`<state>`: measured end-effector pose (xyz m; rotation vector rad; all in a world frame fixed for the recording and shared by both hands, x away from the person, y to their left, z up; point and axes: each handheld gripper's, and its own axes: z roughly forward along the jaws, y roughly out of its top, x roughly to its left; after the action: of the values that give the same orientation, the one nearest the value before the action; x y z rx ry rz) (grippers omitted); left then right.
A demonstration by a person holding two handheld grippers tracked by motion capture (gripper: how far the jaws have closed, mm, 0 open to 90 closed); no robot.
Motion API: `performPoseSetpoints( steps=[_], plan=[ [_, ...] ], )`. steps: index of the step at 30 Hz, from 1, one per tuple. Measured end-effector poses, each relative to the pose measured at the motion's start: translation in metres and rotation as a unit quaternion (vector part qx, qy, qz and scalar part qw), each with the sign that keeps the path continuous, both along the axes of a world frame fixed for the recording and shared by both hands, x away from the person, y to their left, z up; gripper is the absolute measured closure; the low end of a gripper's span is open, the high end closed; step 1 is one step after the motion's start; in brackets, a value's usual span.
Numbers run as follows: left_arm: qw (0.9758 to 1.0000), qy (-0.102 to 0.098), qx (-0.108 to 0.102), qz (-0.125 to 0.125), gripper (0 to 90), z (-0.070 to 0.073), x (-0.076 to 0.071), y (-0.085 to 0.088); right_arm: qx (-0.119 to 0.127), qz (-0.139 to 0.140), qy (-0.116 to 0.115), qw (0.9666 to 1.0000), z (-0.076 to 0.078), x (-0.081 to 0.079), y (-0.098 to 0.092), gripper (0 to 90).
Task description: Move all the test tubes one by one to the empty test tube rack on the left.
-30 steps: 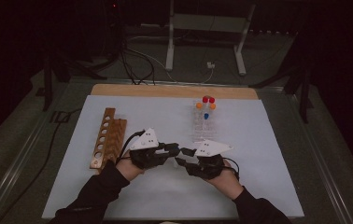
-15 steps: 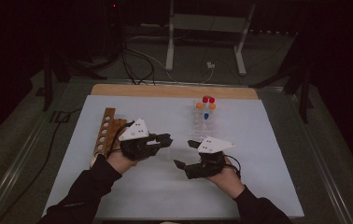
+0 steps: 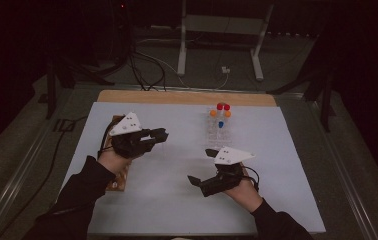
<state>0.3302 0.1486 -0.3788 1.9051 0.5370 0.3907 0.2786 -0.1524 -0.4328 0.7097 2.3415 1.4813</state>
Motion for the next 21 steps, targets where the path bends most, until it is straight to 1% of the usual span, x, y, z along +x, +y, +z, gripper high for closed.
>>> performPoseSetpoints(
  steps=[1,4,8,10,13,15,21],
  plan=[
    [1.0,0.001,-0.003,0.003,77.3,0.001,0.001,0.003,0.002,0.0,0.003,1.0,0.0,0.0,0.0,0.0],
    [0.9999,-0.002,-0.002,0.015,77.4,0.003,0.004,0.01,0.004,0.0,0.002,1.0,0.0,0.0,0.0,0.0],
    [0.9995,-0.004,0.001,0.03,77.4,0.006,0.008,0.022,0.005,-0.004,-0.002,1.0,0.0,0.001,-0.001,0.0],
    [0.9993,-0.003,-0.002,0.038,77.4,0.007,0.011,0.028,0.009,-0.005,-0.005,0.9999,0.0,0.001,-0.001,0.0],
    [0.9987,-0.004,-0.003,0.051,77.4,0.009,0.014,0.036,0.015,-0.006,-0.005,0.9999,-0.001,0.002,-0.003,0.0],
    [0.9983,-0.005,-0.002,0.058,77.4,0.01,0.017,0.042,0.013,-0.007,-0.009,0.9998,-0.001,0.002,-0.003,0.0],
    [0.9964,-0.005,0.0,0.085,77.4,0.014,0.025,0.058,0.012,-0.005,-0.01,0.9999,-0.001,0.002,-0.003,0.0]
  ],
)
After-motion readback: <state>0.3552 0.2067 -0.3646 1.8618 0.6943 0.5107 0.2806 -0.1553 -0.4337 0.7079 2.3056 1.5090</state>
